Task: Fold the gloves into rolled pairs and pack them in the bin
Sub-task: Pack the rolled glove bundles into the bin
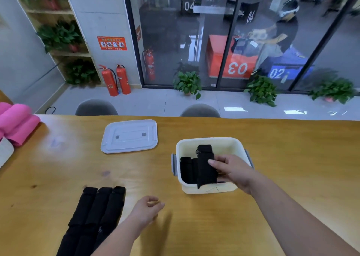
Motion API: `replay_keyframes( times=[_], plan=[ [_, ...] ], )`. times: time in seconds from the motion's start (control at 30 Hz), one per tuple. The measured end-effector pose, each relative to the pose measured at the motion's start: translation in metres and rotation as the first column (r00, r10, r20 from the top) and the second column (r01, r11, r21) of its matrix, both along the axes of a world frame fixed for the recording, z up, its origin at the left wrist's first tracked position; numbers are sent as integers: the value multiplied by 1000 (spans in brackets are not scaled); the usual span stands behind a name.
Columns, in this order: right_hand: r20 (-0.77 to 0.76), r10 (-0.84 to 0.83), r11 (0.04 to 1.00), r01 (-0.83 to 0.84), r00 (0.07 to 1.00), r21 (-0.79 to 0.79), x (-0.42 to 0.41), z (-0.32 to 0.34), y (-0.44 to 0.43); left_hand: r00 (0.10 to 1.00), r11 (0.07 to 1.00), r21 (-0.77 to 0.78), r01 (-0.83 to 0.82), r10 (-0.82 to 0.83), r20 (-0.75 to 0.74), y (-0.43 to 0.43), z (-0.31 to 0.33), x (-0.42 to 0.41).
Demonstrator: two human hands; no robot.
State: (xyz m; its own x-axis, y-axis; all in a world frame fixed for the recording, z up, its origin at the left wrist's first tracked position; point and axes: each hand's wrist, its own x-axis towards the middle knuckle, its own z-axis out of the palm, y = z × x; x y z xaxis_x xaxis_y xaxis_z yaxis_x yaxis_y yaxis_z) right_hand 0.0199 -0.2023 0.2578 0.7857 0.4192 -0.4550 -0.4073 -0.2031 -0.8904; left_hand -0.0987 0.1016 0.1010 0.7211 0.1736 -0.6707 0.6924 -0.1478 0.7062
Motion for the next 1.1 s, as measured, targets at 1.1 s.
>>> replay_keyframes(
  times=[1.1],
  plan=[
    [-35,-22,736,-8,999,-677,84,-106,9,996,1000,-12,26,-25,83,11,-1,12]
  ],
)
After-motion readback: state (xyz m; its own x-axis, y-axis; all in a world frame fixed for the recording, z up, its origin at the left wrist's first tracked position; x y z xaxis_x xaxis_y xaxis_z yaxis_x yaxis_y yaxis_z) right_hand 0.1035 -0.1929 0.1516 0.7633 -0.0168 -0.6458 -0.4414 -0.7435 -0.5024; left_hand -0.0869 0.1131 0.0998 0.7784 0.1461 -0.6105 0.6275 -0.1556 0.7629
